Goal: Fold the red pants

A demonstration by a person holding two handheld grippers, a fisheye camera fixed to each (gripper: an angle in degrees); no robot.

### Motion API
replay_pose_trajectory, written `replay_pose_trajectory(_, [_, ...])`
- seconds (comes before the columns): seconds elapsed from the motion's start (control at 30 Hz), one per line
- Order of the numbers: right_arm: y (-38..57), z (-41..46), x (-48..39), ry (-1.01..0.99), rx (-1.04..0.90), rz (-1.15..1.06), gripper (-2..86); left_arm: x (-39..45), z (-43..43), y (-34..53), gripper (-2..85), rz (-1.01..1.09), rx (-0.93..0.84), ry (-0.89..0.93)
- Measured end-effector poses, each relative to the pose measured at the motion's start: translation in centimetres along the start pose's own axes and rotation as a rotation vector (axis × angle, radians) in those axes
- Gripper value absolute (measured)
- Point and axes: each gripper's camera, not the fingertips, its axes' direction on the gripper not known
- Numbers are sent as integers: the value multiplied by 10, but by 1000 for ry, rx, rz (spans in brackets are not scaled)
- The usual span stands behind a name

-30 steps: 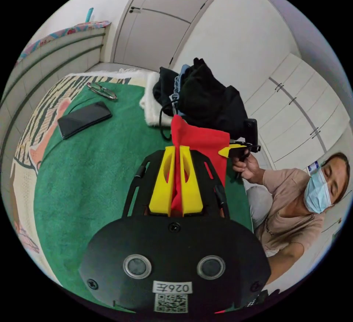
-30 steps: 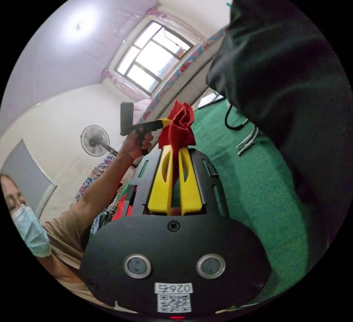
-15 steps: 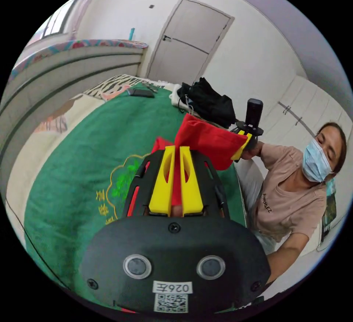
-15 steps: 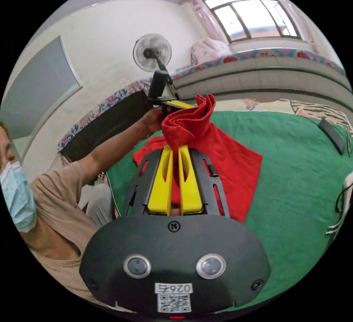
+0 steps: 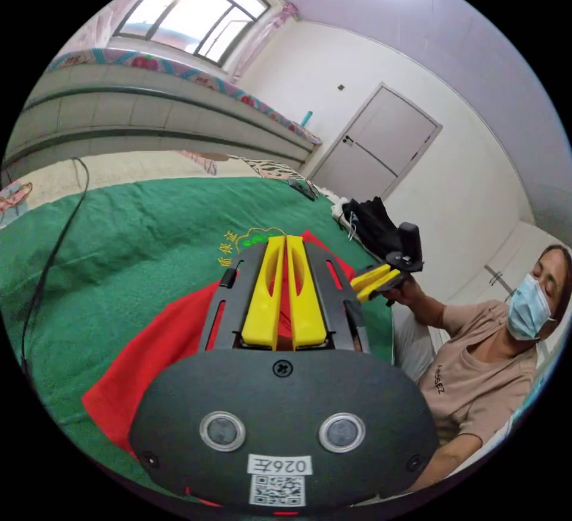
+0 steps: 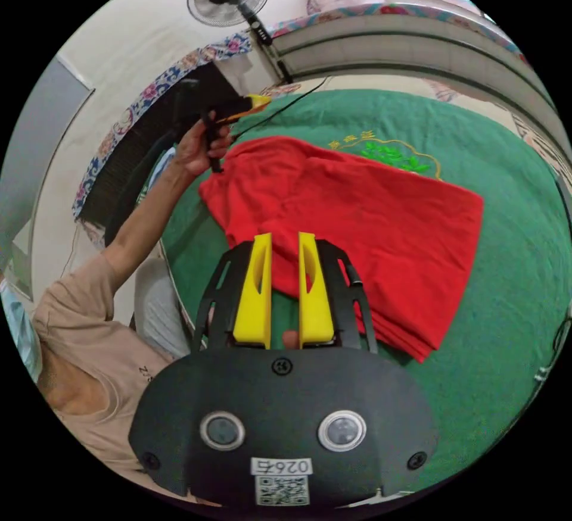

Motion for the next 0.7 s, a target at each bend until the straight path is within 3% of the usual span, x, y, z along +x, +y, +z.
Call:
replay_pose_trajectory(0.1, [-4, 24, 22, 73, -84, 68, 3, 31, 65, -4, -9, 65, -210, 8])
replay_pose_trajectory(0.17, [-6, 43, 30, 89, -178, 45, -4, 30, 140, 5, -8, 70, -625, -244])
replay_pose_trajectory(0.27, [-10, 25, 38, -6, -117, 87, -7, 26, 133, -5, -9, -42, -538, -181])
replay_pose_trajectory(0.47, [-1, -45, 55, 84, 113, 167, 17, 71, 102, -37, 5, -52, -194, -11])
replay_pose_trajectory(0.6, [9, -55, 90, 95, 98, 290, 61, 108, 148, -66, 72, -32, -235, -28])
replay_pose_trajectory(0.7, [18, -40, 115, 14, 58, 364, 85, 130, 206, -86, 78, -44, -376, -49])
